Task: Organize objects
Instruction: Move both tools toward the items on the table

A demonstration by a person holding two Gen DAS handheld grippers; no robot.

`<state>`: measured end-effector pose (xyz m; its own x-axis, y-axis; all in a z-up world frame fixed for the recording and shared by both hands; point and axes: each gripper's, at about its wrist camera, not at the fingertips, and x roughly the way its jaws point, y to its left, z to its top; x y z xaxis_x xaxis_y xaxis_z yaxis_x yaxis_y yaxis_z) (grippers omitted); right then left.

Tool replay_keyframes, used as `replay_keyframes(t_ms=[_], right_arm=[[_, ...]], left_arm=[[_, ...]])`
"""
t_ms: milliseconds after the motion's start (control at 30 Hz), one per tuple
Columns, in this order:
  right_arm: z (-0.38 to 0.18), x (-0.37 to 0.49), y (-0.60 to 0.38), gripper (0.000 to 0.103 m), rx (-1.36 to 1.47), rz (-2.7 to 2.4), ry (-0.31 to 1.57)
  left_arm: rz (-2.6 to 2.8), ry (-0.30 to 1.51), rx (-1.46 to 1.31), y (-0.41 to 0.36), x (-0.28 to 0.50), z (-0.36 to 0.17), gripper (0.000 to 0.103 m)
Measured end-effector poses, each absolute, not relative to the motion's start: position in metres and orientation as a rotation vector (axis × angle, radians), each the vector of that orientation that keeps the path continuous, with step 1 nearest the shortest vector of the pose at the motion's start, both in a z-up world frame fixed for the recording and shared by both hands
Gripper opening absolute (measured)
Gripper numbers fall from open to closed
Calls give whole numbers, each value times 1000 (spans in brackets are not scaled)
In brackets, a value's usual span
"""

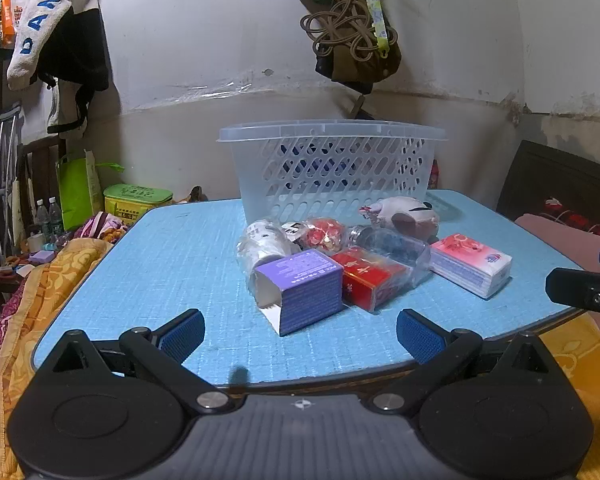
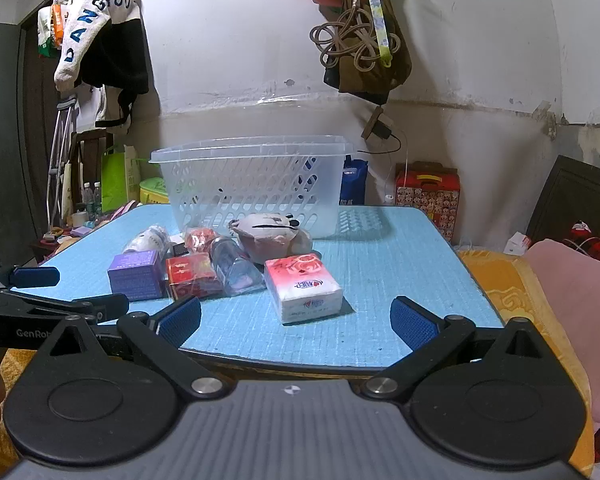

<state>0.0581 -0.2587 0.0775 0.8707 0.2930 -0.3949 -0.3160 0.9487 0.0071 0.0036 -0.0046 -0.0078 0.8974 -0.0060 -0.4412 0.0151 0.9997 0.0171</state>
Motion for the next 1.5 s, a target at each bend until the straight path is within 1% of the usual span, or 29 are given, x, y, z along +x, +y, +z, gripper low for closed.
replay_keyframes(t_ms=[767, 1067, 1200, 1400, 1500], right_arm=[[79, 58, -262, 103, -46, 334, 411], [77, 60, -275, 103, 102, 525, 360], [75, 67, -274, 103, 118, 544, 378], [76, 64, -279, 103, 90, 502, 373], [72, 73, -279, 103, 103, 498, 431]], left_arm=[[9, 450, 20, -4, 3, -9, 103], [25, 417, 22, 3, 5, -8, 103], [63, 353, 111, -4, -2, -4, 103], [44, 390, 73, 6, 1, 1, 103], [54, 381, 65, 12, 0, 7, 103]])
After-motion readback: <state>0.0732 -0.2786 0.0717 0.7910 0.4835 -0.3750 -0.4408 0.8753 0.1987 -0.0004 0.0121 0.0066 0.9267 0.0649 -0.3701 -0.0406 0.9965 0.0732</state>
